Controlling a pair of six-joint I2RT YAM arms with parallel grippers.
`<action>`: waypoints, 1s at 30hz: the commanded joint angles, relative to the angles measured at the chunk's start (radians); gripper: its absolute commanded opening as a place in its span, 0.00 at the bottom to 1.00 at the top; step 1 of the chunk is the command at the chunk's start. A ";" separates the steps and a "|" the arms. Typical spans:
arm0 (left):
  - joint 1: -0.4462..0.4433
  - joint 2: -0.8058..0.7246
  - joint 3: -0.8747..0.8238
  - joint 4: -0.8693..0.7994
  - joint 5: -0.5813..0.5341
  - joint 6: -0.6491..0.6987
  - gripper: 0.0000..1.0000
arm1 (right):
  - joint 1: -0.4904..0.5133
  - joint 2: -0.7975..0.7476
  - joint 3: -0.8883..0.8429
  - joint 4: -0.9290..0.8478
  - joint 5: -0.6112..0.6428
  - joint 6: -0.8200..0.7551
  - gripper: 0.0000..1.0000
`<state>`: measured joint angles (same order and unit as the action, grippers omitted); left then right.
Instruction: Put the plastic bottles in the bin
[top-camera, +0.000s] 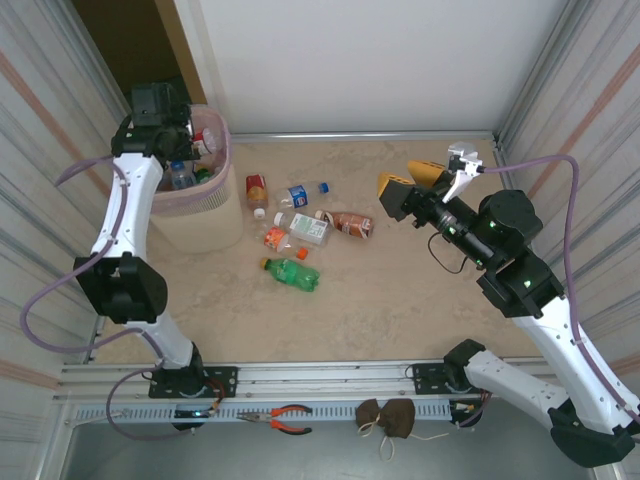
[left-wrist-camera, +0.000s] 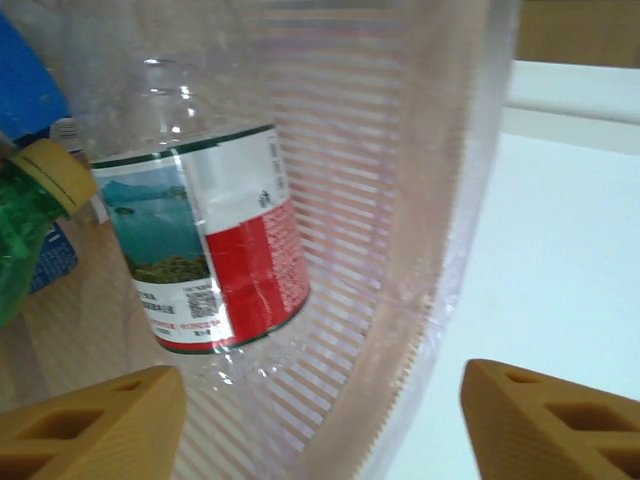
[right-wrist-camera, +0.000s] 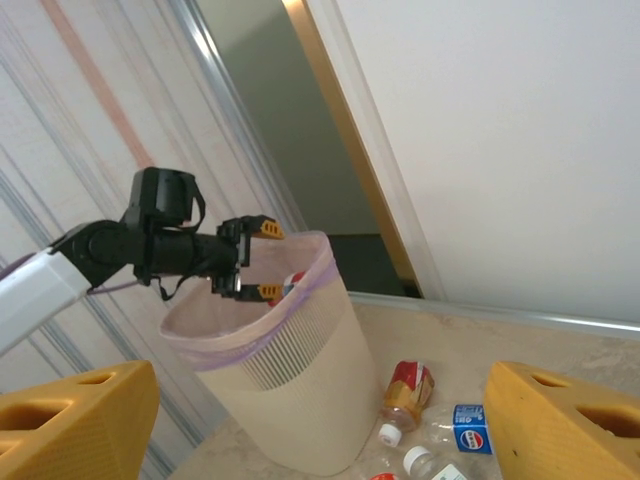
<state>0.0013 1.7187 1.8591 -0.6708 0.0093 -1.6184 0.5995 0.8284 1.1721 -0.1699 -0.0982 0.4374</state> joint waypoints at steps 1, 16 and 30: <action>0.016 -0.018 0.033 0.055 0.022 0.085 0.66 | -0.009 -0.015 0.001 0.012 -0.008 0.021 0.83; 0.067 0.146 0.076 0.152 0.193 0.169 0.36 | -0.009 0.024 0.011 0.024 -0.008 0.016 0.84; 0.070 0.137 -0.120 0.184 0.216 0.150 0.33 | -0.010 0.039 0.021 0.024 -0.018 0.023 0.83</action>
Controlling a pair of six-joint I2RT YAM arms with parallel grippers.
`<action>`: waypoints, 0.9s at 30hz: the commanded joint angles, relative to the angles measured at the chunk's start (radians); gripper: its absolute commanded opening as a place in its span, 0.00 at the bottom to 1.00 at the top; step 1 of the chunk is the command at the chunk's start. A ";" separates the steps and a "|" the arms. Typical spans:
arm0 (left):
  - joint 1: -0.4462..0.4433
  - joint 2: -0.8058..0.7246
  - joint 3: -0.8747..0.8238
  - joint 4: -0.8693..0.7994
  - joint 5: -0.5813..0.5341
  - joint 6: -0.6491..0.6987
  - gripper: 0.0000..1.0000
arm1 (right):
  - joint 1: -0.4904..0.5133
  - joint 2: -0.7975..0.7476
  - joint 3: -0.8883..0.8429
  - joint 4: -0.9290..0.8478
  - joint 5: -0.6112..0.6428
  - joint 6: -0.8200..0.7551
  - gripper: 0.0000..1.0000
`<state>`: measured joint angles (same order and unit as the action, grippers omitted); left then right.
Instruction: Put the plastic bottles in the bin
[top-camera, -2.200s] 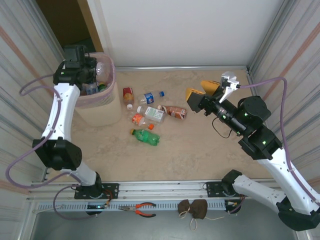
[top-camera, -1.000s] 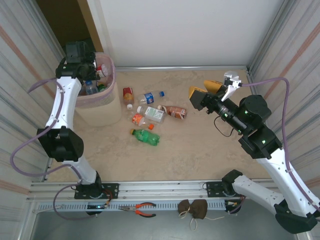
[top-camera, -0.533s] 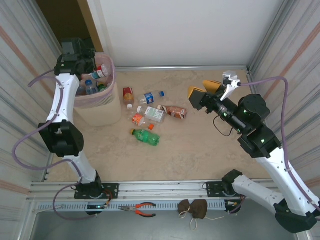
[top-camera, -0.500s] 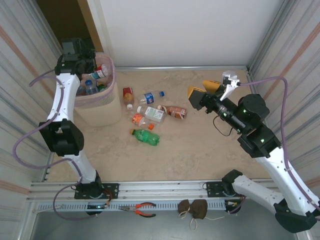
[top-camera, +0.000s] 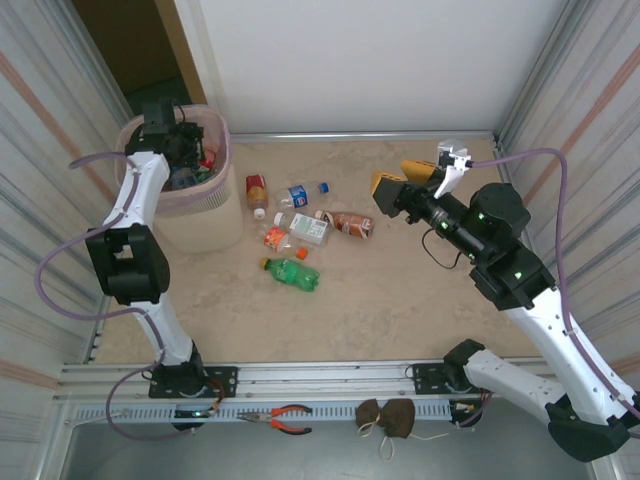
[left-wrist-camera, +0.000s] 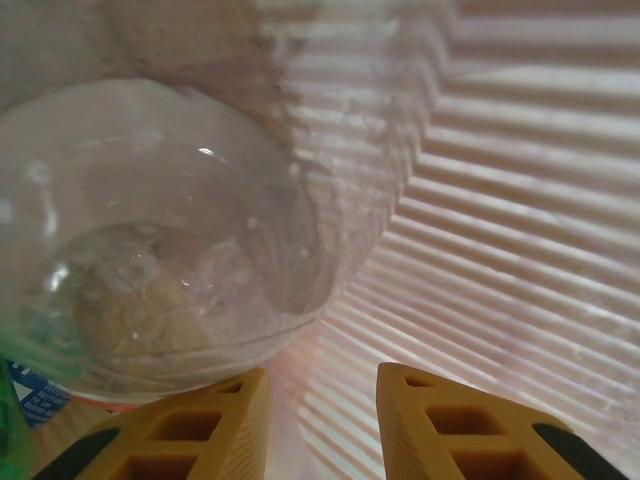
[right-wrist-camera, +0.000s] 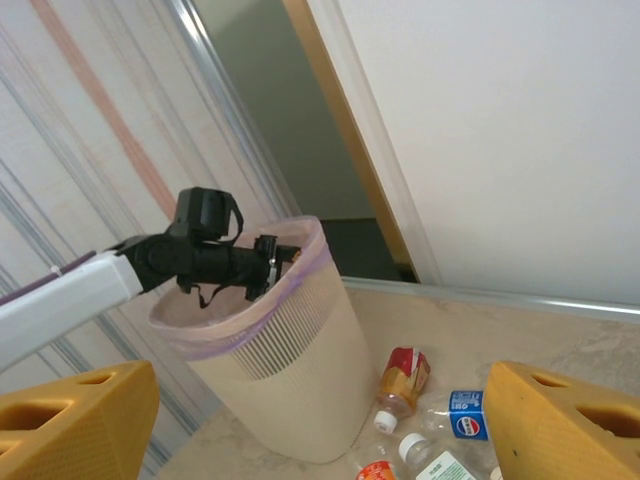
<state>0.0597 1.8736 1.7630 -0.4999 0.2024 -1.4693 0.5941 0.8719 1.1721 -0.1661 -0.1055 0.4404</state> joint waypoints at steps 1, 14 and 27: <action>0.013 -0.022 -0.022 0.019 0.026 0.001 0.33 | -0.005 -0.005 0.024 0.017 -0.013 0.019 0.84; 0.055 -0.112 0.112 -0.037 0.010 0.151 0.36 | -0.006 -0.019 0.016 0.016 -0.014 0.030 0.84; 0.106 0.026 0.182 -0.043 0.092 0.242 0.34 | -0.006 -0.007 0.010 0.023 -0.017 0.031 0.83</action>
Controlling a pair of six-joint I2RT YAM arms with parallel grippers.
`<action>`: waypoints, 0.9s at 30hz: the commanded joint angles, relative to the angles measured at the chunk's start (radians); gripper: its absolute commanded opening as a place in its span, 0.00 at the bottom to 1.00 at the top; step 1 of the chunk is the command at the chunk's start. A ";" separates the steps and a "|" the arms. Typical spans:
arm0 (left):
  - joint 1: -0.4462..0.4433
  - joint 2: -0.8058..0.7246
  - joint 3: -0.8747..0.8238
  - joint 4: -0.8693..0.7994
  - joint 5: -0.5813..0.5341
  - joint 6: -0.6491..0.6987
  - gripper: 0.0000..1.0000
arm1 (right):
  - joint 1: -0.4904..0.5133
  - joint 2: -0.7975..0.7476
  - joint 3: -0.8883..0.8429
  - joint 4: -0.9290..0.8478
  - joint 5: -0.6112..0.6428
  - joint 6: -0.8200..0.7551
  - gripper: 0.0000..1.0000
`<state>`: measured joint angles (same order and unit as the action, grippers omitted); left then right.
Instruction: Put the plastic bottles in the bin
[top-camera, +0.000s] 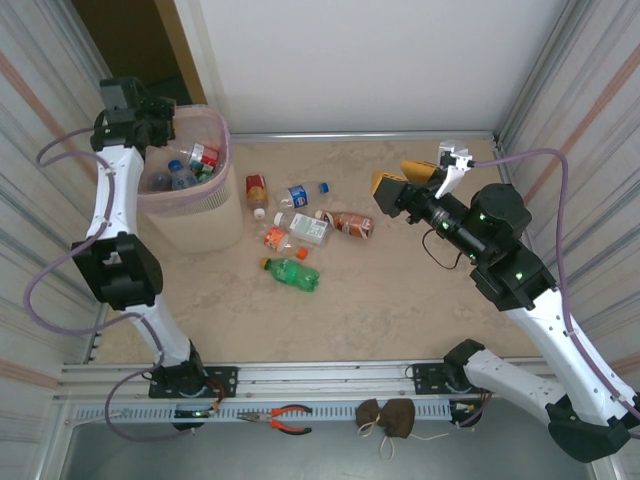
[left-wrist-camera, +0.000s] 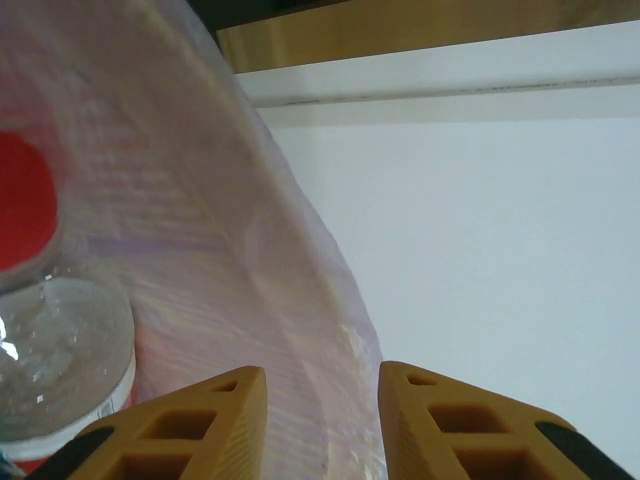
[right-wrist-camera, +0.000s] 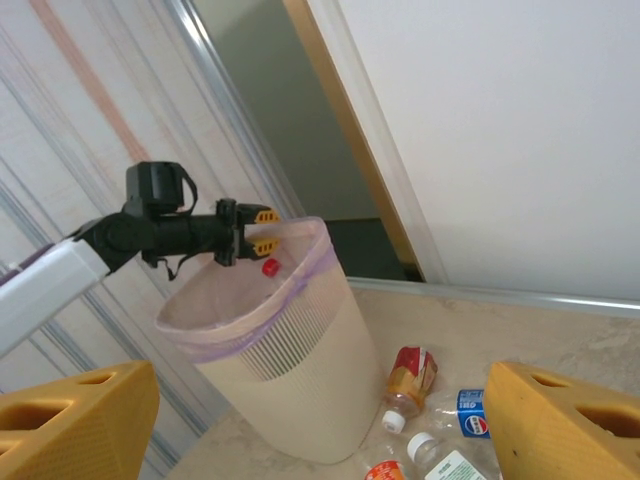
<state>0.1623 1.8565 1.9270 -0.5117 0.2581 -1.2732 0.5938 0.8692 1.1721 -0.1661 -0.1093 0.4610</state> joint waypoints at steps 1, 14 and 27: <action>0.003 0.049 0.005 -0.035 0.034 0.047 0.34 | -0.005 -0.001 0.009 0.026 -0.011 0.010 0.83; 0.004 0.022 -0.103 -0.025 0.023 0.048 0.33 | -0.005 0.003 0.022 0.015 -0.015 0.010 0.83; 0.004 -0.055 -0.036 -0.032 0.015 0.129 0.34 | -0.004 -0.007 0.015 0.017 -0.013 0.017 0.83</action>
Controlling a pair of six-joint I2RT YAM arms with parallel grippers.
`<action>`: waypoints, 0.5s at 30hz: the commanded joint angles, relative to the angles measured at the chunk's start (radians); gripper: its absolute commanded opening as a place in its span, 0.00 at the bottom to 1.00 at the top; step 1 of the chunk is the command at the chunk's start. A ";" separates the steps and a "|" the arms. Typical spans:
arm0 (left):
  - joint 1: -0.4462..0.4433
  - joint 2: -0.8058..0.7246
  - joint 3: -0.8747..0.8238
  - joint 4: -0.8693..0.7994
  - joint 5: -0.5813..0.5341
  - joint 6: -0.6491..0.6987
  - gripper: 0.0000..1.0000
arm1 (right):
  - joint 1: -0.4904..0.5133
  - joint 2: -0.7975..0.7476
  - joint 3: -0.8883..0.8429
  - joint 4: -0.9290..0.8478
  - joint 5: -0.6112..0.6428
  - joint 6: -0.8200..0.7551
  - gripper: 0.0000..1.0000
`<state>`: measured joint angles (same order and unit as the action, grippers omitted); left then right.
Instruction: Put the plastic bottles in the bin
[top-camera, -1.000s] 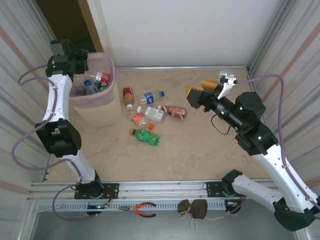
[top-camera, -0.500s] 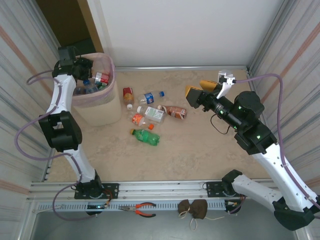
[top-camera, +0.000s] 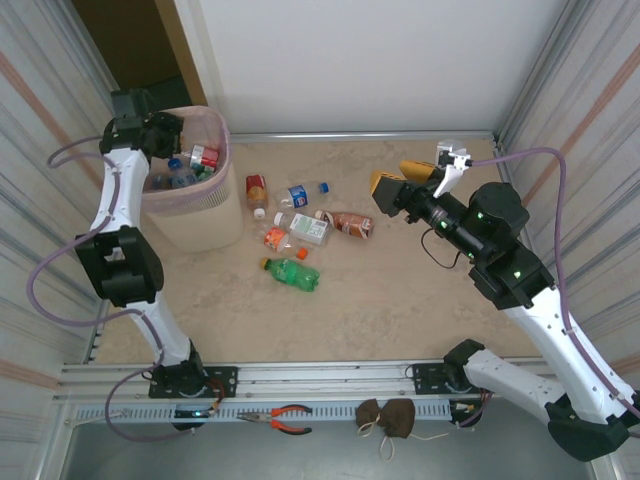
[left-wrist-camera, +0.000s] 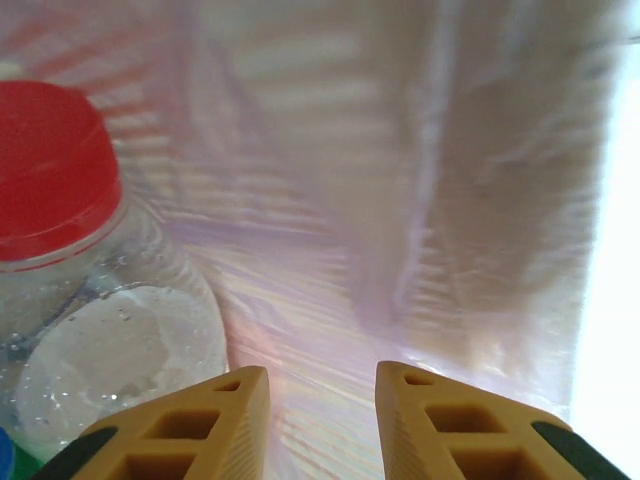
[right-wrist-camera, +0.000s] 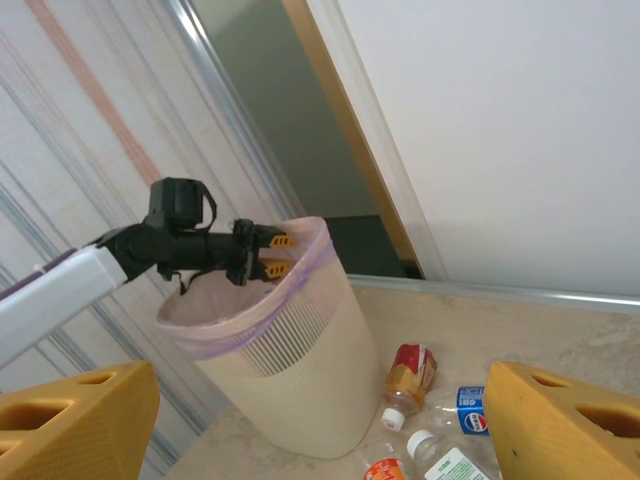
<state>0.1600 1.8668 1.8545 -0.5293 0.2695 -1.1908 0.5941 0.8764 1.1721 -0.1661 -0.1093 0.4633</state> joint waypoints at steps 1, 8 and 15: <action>0.006 -0.075 0.037 -0.015 0.002 0.052 0.33 | -0.004 -0.013 0.013 0.017 -0.015 0.015 0.83; 0.007 -0.136 0.063 -0.012 0.011 0.147 0.34 | -0.004 -0.002 0.019 0.000 -0.005 0.012 0.83; 0.007 -0.244 0.024 0.046 0.091 0.295 0.35 | -0.005 0.076 0.064 -0.111 -0.002 -0.035 0.83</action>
<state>0.1619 1.7004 1.8809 -0.5182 0.3099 -1.0077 0.5941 0.9241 1.1973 -0.2127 -0.1085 0.4591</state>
